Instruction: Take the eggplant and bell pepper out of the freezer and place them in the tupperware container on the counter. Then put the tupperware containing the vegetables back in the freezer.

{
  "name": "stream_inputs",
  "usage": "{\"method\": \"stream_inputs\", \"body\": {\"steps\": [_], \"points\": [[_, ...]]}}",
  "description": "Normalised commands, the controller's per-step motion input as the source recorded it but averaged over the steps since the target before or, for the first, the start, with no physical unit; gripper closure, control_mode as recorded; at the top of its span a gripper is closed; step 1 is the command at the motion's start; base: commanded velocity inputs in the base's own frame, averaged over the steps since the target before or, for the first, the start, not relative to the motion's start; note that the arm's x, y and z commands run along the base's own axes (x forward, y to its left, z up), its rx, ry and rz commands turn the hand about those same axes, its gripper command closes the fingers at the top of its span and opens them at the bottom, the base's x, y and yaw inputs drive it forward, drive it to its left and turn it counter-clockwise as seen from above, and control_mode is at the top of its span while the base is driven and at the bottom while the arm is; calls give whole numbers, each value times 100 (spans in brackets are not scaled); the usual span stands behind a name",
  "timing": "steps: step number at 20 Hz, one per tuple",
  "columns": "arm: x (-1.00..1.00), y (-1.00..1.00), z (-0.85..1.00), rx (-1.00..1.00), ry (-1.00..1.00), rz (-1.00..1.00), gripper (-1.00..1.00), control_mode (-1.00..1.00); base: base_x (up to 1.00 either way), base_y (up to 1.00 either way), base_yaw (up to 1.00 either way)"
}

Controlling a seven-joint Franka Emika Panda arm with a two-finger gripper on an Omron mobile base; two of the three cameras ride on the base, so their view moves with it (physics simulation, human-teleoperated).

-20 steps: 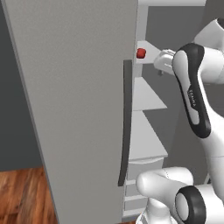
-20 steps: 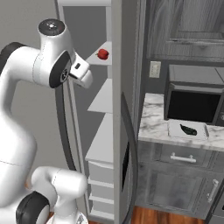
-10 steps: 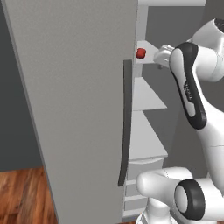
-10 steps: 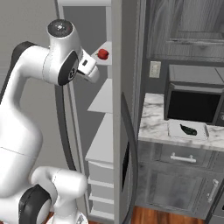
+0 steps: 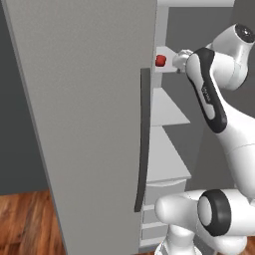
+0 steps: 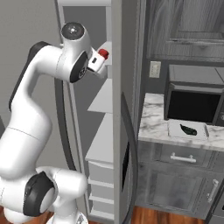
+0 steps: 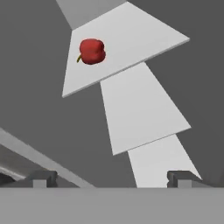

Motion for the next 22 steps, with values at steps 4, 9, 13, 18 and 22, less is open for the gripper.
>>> {"method": "stream_inputs", "body": {"steps": [4, 9, 13, 18, 22], "points": [[44, -14, 12, 0, 0, 0, -100, -100, 0, 0, 0], [54, -1, 0, 0, 0, 0, -100, -100, 0, 0, 0], [44, 0, 0, 0, -2, 2, -100, -100, 0, 0, 0], [39, 0, 0, 0, -2, 18, -100, -100, 0, 0, 0], [42, 0, -7, 0, 0, 20, -100, -100, 0, 0, 0]]}}
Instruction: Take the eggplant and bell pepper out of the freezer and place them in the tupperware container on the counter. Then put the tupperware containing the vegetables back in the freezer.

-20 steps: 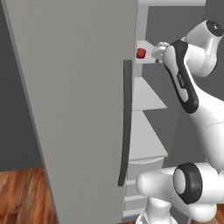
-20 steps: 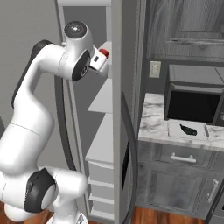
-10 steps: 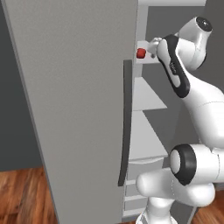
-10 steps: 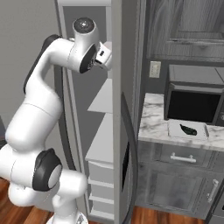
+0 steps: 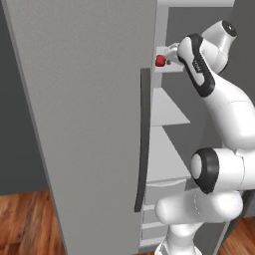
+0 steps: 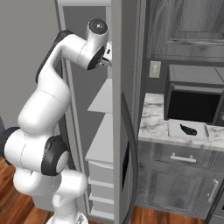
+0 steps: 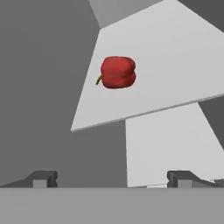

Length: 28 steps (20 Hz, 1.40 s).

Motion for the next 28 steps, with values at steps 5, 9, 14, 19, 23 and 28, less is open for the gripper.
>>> {"method": "stream_inputs", "body": {"steps": [5, 9, 14, 19, 23, 28], "points": [[40, 0, -1, 0, 0, 9, -100, -100, 0, 0, 0], [38, 8, -1, 0, 0, 0, -100, -100, 0, 0, 0], [37, 11, -10, 0, 0, 0, -100, -100, 0, 0, 0], [37, 0, -10, 0, 0, 0, -100, -100, 0, 0, 0], [37, 0, -10, 0, 0, 0, -100, -100, 0, 0, 0], [36, 0, -9, 0, 0, 0, -100, -100, 0, 0, 0]]}}
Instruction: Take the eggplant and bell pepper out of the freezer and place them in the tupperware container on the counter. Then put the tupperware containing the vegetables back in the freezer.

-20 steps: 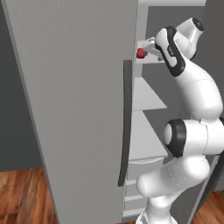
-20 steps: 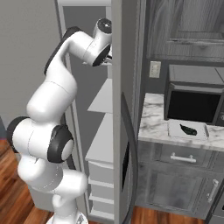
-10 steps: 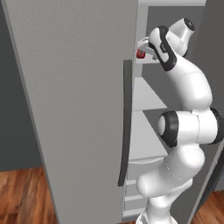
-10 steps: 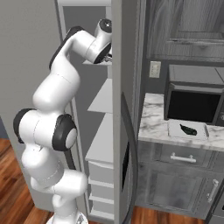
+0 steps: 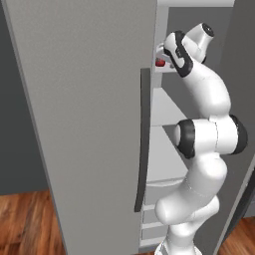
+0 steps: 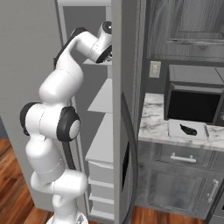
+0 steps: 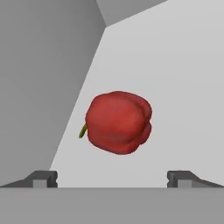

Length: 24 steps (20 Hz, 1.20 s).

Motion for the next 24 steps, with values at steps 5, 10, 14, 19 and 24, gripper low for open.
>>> {"method": "stream_inputs", "body": {"steps": [5, 10, 14, 19, 24], "points": [[38, 0, -5, 0, 0, 0, -100, -100, 0, 0, 0], [32, 0, -4, 0, 0, 0, -100, -100, 0, 0, 0], [31, 0, -5, 0, 0, 0, -100, -100, 0, 0, 0], [2, 2, -22, 0, 7, 0, 100, -100, 0, 0, 0], [-5, 1, -31, 0, 14, 0, 100, -100, 0, 0, 0]]}}
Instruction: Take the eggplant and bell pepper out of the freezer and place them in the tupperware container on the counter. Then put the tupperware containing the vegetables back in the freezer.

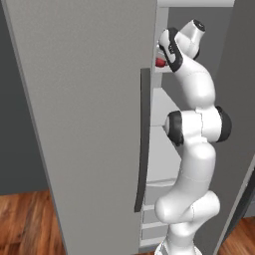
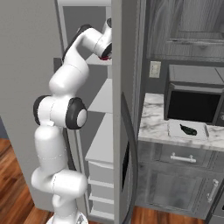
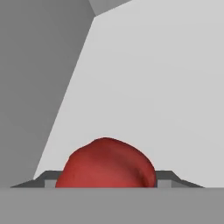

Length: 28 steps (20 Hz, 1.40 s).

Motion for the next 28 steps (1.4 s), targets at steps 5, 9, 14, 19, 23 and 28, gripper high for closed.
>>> {"method": "stream_inputs", "body": {"steps": [5, 9, 14, 19, 23, 28], "points": [[-5, 2, -16, -1, 3, 0, 100, -100, 0, 0, 0], [-44, 0, 0, 0, -6, 0, 100, -100, 0, 0, 0], [-93, 0, 0, 0, -21, -3, 100, -100, 0, 0, 0], [-100, 25, -11, -10, -28, -7, 100, -100, 0, 0, 0], [-100, 47, -18, -15, -23, -6, 100, -100, 0, 0, 0], [-100, 17, 9, -11, -9, -6, 100, -100, 0, 0, 0]]}}
